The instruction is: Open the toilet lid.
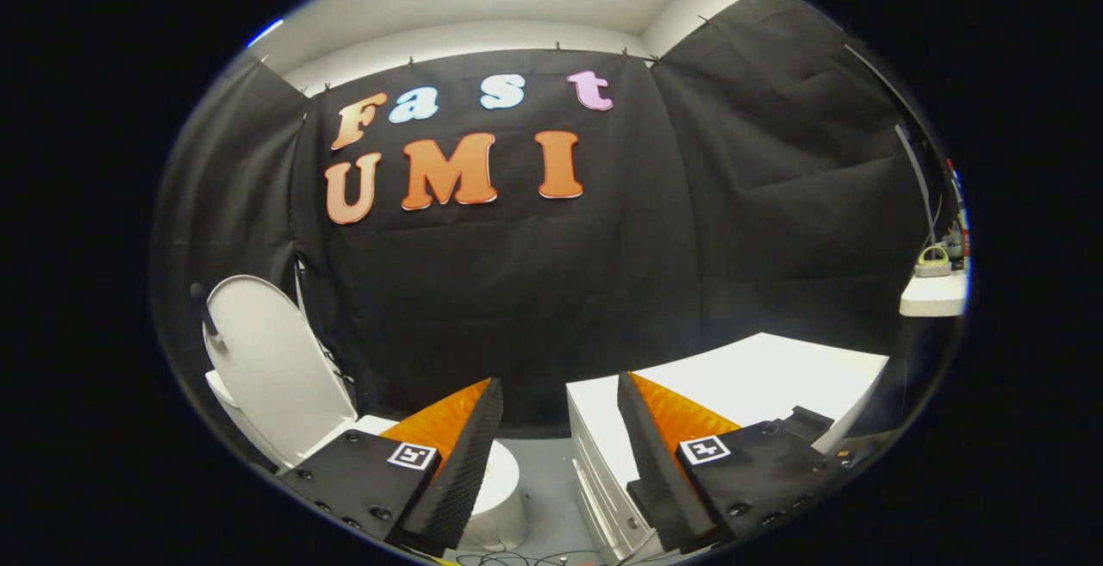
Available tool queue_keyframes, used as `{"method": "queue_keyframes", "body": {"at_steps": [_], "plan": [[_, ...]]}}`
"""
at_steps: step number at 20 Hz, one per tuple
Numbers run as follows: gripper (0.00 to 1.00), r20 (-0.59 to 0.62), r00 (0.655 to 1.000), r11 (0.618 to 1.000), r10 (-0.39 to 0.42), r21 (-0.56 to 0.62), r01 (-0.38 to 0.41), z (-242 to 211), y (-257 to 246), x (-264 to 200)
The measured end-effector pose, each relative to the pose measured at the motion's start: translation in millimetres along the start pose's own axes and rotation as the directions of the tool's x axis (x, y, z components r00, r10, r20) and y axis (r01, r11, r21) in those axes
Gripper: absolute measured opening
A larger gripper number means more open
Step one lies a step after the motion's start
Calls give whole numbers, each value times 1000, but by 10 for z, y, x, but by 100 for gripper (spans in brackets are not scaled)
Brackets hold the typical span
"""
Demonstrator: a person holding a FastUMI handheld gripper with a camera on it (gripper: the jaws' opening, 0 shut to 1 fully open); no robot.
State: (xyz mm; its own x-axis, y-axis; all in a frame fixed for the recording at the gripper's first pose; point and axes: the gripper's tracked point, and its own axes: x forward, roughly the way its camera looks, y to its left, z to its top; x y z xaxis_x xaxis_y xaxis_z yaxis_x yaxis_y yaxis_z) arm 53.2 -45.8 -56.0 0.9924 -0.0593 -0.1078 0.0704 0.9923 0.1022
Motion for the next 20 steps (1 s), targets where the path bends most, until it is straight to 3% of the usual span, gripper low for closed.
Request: {"method": "queue_keyframes", "body": {"at_steps": [7, 20], "plan": [[88, 33, 996, 997, -82, -12, 83, 58, -215, 1], [90, 48, 997, 992, -55, -112, 60, 56, -40, -49]]}}
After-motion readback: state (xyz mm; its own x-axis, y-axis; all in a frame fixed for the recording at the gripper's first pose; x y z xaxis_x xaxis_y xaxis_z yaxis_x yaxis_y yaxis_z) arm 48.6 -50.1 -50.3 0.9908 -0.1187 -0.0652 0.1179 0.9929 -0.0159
